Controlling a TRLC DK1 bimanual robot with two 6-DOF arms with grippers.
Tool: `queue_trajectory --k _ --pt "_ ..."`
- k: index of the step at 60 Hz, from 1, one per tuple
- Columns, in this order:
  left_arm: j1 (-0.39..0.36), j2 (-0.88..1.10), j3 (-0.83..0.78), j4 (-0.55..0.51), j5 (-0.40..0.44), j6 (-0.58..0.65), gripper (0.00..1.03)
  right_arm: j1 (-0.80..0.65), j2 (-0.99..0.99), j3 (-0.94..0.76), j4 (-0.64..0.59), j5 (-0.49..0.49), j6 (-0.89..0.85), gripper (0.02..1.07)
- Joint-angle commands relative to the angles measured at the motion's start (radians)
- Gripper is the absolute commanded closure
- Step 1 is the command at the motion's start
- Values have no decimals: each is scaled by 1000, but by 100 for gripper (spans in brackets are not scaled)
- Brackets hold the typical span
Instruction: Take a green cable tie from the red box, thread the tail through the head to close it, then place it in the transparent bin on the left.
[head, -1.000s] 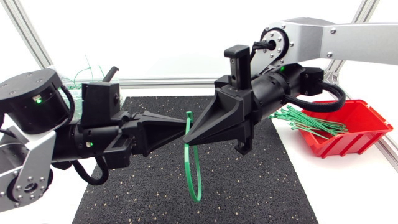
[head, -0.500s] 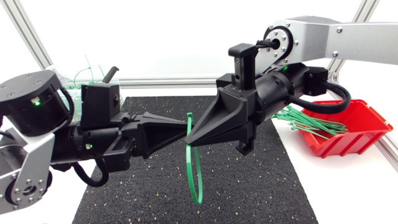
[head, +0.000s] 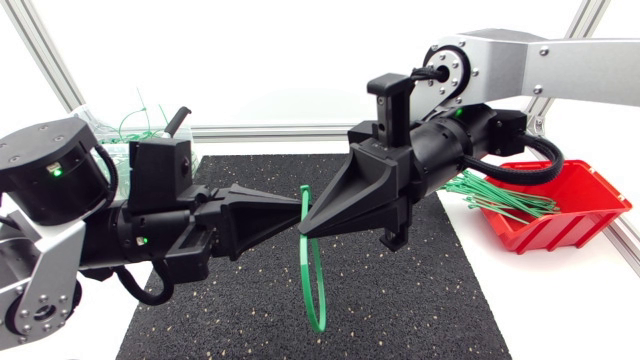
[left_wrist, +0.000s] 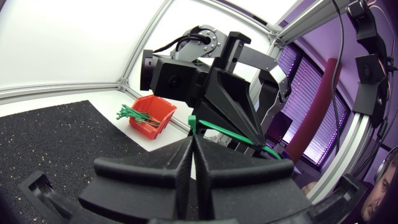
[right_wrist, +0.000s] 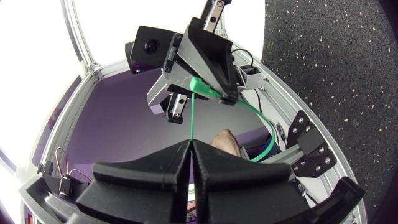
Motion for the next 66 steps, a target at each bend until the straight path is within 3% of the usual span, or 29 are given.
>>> queue_trajectory --k 1,66 --pt "-10 -19 -23 4 -1 18 100 -6 -20 -16 -10 -6 -13 101" --pt "-38 -21 -20 4 -39 23 100 -9 -42 -35 -2 -4 -23 101"
